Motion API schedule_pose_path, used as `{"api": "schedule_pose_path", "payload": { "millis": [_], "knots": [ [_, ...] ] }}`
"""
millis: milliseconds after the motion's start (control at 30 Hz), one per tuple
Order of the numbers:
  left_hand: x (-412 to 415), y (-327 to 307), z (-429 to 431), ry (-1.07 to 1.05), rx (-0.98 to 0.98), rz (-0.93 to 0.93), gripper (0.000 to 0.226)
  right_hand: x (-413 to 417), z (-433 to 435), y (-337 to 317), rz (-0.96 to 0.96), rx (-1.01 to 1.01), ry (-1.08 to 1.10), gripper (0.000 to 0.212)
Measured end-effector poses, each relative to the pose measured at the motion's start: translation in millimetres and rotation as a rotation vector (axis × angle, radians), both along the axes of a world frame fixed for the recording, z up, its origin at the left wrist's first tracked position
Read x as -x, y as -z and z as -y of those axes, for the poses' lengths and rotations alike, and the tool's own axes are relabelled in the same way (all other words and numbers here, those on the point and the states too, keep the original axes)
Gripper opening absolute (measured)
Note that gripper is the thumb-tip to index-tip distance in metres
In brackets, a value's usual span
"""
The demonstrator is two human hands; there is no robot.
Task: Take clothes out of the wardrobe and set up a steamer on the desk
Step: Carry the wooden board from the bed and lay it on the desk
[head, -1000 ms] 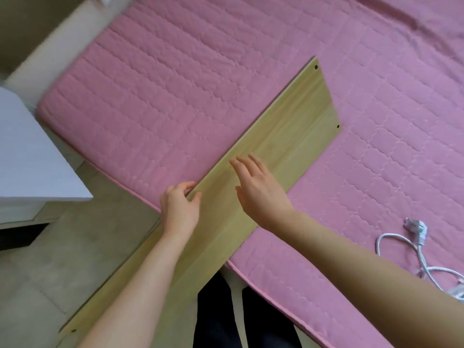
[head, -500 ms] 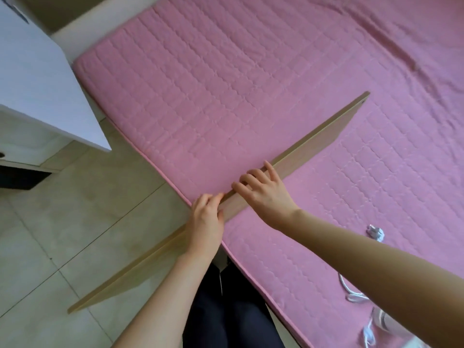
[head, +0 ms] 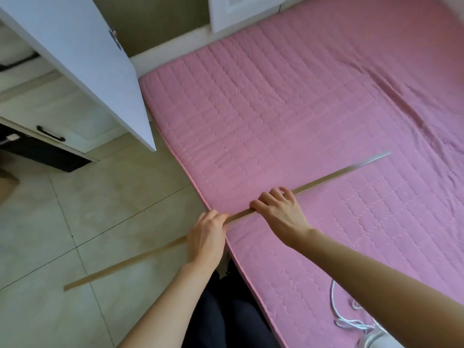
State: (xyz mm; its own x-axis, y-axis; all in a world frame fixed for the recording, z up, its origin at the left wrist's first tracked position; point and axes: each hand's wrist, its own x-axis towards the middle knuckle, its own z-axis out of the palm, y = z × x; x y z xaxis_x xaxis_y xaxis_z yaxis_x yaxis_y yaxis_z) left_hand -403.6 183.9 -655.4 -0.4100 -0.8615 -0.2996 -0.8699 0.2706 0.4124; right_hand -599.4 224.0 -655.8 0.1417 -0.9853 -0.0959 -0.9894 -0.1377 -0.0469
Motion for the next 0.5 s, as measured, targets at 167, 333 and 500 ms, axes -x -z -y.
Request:
{"api": "schedule_pose_path", "payload": {
  "millis": [167,333,500],
  "knots": [
    [-28.7,-60.8,7.2,-0.011,0.142,-0.088,0.024,-20.4,6.8,-50.5,0.111,0.06,0.014,0.039],
    [-67.6,-120.7,12.8,-0.053,0.277,-0.157,0.025,-51.9,21.0,-106.2,0.213,0.106,-0.02,0.041],
    [-107.1,-165.6,7.7,-0.15,0.43,-0.162,0.02,-89.8,36.4,-158.4,0.246,0.171,-0.101,0.039]
  ]
}}
